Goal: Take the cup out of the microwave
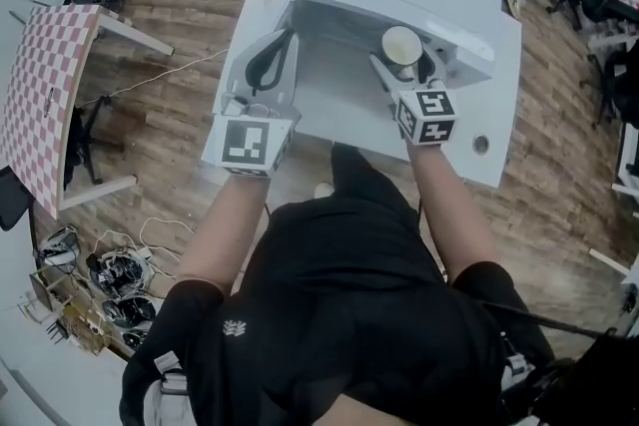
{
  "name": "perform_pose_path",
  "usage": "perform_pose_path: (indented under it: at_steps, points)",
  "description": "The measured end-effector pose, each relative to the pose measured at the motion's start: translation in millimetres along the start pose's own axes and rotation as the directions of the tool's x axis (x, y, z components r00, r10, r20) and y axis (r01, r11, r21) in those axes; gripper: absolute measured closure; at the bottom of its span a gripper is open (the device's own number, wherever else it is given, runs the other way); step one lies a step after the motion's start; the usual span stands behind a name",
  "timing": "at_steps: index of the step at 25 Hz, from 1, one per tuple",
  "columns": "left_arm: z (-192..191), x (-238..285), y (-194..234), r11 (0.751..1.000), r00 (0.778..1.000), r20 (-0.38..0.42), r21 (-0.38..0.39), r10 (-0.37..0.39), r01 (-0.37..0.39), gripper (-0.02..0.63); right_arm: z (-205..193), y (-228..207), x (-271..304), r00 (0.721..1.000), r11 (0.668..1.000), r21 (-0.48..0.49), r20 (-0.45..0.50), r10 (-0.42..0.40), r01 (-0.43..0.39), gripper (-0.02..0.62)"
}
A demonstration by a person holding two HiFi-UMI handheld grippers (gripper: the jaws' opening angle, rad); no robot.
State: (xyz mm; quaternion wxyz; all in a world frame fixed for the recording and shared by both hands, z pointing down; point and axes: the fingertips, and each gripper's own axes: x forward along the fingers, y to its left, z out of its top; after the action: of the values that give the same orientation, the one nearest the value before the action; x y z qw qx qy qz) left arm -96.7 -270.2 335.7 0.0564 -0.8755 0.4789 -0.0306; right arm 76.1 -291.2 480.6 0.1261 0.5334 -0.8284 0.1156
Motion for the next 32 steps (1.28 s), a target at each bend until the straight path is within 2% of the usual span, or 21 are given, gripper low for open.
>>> perform_pose_path:
  at_steps: [12,32]
  points:
    - [10.7,-3.8,-3.7,0.999,1.000,-0.008,0.025,-0.021,0.021,0.600,43.2,5.4,-26.9,0.998,0.998,-0.019,-0.014,0.058,-0.058,0.209]
    - [76.1,-1.5,33.1,0.998,0.999,0.048,0.064,-0.001,-0.002,0.600,133.3,-1.6,-46.5,0.997,0.998,-0.032,0.055,0.061,-0.060,0.207]
